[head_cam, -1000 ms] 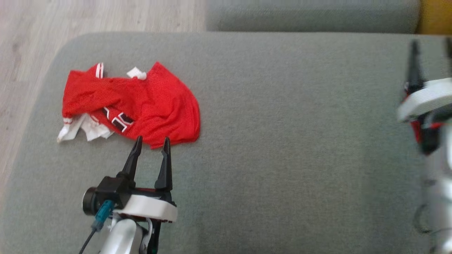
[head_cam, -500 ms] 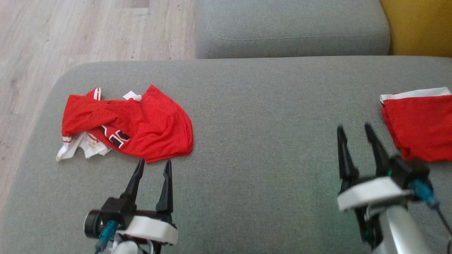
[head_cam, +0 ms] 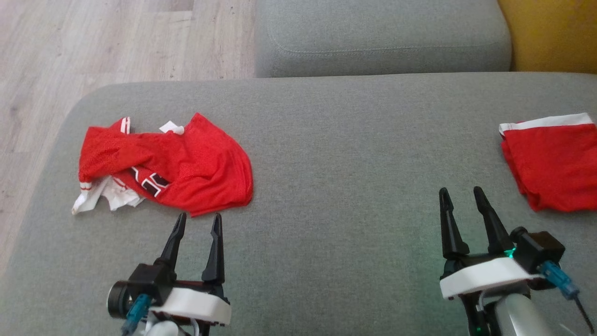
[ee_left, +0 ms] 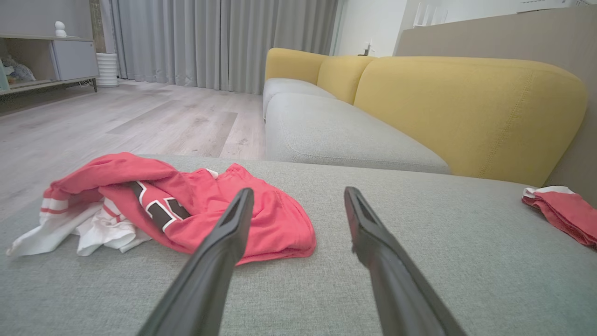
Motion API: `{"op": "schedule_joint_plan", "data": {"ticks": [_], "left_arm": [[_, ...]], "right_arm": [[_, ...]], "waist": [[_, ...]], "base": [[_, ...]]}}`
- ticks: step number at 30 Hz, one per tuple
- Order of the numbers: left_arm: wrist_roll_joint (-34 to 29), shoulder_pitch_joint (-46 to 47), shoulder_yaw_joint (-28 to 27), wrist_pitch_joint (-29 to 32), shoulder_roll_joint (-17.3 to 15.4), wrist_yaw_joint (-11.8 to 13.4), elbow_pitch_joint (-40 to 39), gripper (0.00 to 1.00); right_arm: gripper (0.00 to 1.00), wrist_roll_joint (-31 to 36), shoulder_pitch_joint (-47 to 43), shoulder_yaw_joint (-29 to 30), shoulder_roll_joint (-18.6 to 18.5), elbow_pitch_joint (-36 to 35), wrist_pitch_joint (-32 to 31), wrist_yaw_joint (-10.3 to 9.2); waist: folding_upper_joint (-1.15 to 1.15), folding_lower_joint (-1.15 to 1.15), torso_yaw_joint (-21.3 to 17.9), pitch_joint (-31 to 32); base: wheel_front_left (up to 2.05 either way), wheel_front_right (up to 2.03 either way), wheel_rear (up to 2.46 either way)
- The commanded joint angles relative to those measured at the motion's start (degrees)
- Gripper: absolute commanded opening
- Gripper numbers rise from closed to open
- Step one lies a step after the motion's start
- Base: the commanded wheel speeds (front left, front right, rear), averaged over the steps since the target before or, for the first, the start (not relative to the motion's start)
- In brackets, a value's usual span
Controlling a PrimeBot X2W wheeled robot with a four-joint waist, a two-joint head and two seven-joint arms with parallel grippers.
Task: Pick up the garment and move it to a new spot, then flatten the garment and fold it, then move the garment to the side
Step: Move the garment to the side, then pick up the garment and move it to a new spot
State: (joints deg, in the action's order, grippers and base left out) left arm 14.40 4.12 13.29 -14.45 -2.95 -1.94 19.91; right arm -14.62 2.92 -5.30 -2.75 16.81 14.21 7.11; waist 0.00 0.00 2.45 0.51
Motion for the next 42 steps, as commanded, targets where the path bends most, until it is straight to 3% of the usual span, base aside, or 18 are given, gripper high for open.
{"op": "schedule_joint_plan", "data": {"ticks": [1, 8, 28, 36, 42], "left_arm": [[-0.2, 2.0, -2.0, -0.5, -0.1, 0.2, -2.0, 1.00], [-0.4, 2.5, -2.1, -0.5, 0.0, 0.2, -1.9, 1.00], [-1.5, -0.3, -2.2, -0.5, -1.0, 0.2, -1.8, 1.00], [-1.1, -1.3, -2.0, -0.5, -1.3, 0.4, -2.3, 1.00], [-1.8, 1.1, -1.3, 0.7, -2.9, -0.1, -3.0, 1.00]], "right_arm": [[1.00, -0.1, 1.6, -1.7, -0.1, -2.3, 0.7, 0.37], [1.00, -0.3, 0.9, -4.5, -0.1, -2.9, 0.8, 0.37], [1.00, -4.0, -1.6, -11.6, -0.1, -3.0, 0.8, 0.37], [1.00, -5.0, -2.0, -12.4, -0.1, -3.2, 0.8, 0.37], [1.00, -4.6, -1.0, -12.1, -0.1, -2.6, 0.8, 0.37]], "waist": [[0.00, 0.00, 0.3, 0.0], [0.00, 0.00, 3.8, 0.4], [0.00, 0.00, 20.5, 3.8], [0.00, 0.00, 22.2, 4.0], [0.00, 0.00, 19.8, 2.0]], "base": [[0.00, 0.00, 0.00], [0.00, 0.00, 0.00], [0.00, 0.00, 0.00], [0.00, 0.00, 0.00], [0.00, 0.00, 0.00]]}}
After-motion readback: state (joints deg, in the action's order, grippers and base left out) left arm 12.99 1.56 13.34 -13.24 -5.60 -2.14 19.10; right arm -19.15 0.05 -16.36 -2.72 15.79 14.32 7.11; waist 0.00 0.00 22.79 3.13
